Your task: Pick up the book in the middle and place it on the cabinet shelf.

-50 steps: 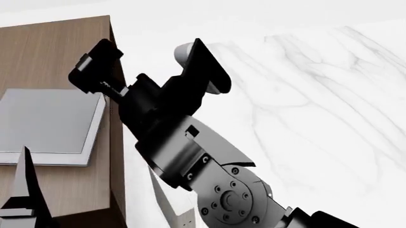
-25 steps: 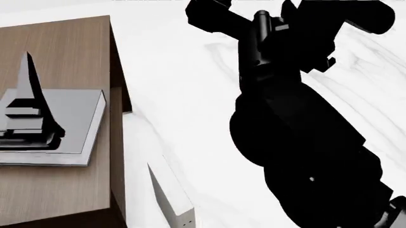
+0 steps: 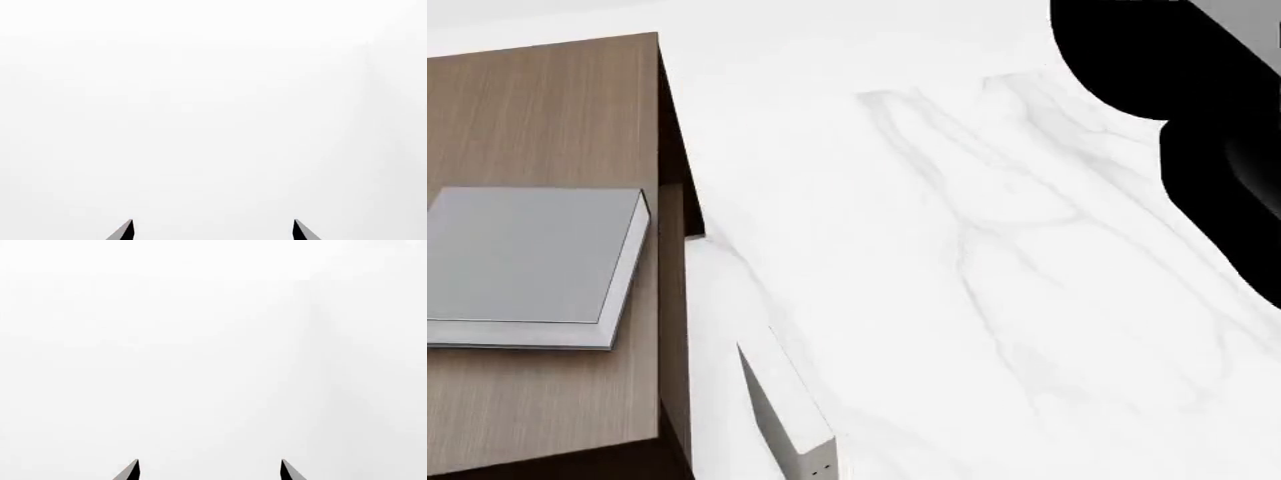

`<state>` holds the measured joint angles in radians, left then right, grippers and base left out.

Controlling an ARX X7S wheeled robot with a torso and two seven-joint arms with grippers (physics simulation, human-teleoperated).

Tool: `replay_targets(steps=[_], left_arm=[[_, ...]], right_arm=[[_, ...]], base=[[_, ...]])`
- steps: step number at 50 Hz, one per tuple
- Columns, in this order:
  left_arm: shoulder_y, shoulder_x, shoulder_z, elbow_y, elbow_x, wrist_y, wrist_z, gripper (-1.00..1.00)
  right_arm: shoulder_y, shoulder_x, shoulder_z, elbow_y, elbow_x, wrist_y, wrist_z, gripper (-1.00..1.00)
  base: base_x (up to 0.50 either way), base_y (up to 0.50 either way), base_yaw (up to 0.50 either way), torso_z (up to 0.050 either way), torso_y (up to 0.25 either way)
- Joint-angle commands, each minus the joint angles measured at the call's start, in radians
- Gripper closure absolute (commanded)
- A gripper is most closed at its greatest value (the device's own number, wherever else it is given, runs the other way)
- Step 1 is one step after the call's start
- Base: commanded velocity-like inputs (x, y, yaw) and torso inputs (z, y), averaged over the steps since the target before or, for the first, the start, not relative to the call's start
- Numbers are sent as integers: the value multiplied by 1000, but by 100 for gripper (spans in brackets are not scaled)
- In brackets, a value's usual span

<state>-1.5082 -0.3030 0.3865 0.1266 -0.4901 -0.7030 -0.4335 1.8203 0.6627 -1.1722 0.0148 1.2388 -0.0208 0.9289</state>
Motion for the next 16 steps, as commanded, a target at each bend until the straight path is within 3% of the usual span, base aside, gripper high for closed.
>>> replay_targets(steps=[1, 16], left_arm=[[-204, 44, 16, -115, 15, -8, 41, -100], [-193, 29, 23, -97, 17, -3, 38, -100]], right_arm=[[105, 23, 7, 3, -24, 64, -7, -100], [82, 18, 1, 7, -34, 63, -14, -100]], base=[[0, 0, 0, 0, 0], [0, 0, 0, 0, 0]])
